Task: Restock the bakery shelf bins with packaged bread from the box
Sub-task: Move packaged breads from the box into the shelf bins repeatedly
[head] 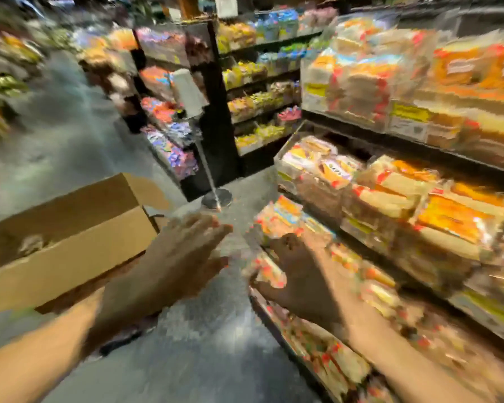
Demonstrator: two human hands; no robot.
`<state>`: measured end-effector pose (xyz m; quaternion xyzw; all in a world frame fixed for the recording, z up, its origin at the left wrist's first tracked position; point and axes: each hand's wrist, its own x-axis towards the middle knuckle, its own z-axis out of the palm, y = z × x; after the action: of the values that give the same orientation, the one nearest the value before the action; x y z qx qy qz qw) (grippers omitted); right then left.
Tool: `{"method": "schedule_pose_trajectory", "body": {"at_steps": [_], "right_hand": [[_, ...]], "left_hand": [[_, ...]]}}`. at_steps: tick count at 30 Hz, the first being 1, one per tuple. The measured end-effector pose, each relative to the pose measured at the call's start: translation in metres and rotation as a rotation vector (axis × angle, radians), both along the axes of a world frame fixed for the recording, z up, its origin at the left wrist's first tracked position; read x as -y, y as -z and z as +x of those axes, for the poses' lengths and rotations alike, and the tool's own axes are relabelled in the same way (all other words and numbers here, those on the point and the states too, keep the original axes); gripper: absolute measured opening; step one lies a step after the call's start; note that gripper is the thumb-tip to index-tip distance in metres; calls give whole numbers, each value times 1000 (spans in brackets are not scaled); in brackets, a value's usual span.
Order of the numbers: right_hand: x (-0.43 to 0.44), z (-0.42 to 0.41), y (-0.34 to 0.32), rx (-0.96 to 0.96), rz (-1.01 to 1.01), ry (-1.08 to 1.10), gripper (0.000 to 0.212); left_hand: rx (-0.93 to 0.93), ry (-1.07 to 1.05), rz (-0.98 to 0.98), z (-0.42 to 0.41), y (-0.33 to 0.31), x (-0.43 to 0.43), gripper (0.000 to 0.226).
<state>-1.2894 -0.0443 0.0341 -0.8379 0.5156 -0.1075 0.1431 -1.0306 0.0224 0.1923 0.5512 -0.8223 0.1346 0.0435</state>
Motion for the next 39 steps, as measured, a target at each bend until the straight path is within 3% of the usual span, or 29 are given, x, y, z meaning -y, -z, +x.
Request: {"method": "schedule_pose_trajectory", "body": {"at_steps": [2,3,4,6,8,12,14,18,25,34,39], "right_hand": [[52,87,106,-20,5,-114,124],[58,139,115,22,66,-182,120],[51,190,94,45,64,-217,103],[8,279,-28,27,93,-350,68],[-3,350,-73,68,82,-393,73],[32,465,-53,-12,158,-511,74],[49,515,-49,-41,194,-532,66],[96,607,-22,-38,261,-573,55],[203,781,37,-14,359,-644,47],[270,951,127,-234,594,-698,47],[280,1031,164,-290,726,-708,50]], "left_hand": [[48,-138,-13,86,9,-17,49],[63,-194,-14,127,15,-24,48],[69,-256,10,165,21,-29,53],[58,-400,62,238,35,-38,62],[23,-538,122,304,52,-38,59],[-87,-768,262,406,80,-17,61],[-156,-800,254,445,96,-3,71],[-255,-882,274,517,131,41,45],[-424,-1064,391,665,193,134,42],[-686,-1496,686,810,271,167,47],[-885,-1781,584,886,317,163,52]]}}
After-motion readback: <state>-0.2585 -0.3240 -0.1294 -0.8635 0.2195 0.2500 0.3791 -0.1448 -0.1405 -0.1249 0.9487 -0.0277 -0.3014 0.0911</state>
